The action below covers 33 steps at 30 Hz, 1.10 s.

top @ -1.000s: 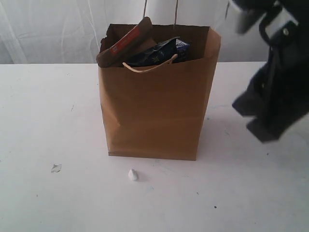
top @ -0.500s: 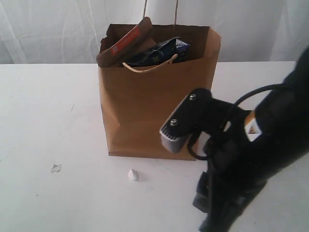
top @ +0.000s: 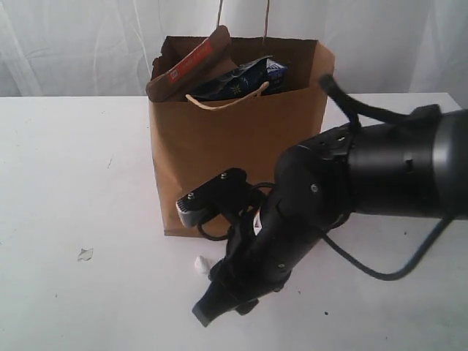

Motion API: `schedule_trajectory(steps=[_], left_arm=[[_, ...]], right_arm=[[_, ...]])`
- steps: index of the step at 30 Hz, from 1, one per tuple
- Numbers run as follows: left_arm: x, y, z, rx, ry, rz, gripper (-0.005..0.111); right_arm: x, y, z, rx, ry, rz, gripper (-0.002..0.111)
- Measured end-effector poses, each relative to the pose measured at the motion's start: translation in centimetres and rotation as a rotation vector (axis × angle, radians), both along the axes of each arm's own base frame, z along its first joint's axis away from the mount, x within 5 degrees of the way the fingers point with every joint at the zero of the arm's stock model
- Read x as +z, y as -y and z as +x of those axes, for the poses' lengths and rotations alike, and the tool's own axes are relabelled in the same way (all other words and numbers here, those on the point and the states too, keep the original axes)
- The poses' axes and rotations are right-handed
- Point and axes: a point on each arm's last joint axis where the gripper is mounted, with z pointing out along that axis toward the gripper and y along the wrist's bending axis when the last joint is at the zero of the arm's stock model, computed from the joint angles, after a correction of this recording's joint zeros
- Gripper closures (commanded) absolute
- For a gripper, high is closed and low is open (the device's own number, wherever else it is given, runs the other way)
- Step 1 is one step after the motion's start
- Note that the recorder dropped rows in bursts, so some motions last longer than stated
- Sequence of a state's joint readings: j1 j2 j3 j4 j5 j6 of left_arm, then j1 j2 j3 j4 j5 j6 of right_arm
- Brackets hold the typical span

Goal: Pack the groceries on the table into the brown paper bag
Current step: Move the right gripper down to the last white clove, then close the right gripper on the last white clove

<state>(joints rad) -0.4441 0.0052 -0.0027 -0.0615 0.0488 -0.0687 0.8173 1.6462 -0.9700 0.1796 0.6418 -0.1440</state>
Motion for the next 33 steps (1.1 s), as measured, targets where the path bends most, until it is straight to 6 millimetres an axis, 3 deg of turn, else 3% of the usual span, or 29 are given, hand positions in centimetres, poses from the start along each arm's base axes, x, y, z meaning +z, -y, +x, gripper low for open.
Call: schedule_trajectory(steps=[3, 17, 25, 33], left_arm=[[0.0, 0.0, 0.0, 0.0, 0.0, 0.0, 0.107], [0.0, 0.0, 0.0, 0.0, 0.0, 0.0, 0.107], [0.0, 0.0, 0.0, 0.0, 0.0, 0.0, 0.107], [0.0, 0.0, 0.0, 0.0, 0.0, 0.0, 0.107]], right_arm=[[-0.8, -0.8, 0.9, -0.018, 0.013, 0.015, 0.047], [-3.7, -4.2, 4.2, -0.033, 0.043, 0.034, 0.047], [-5.6, -4.7, 4.7, -0.036, 0.029, 0.015, 0.047], [-6.0, -4.9, 4.9, -0.04, 0.04, 0.022, 0.054]])
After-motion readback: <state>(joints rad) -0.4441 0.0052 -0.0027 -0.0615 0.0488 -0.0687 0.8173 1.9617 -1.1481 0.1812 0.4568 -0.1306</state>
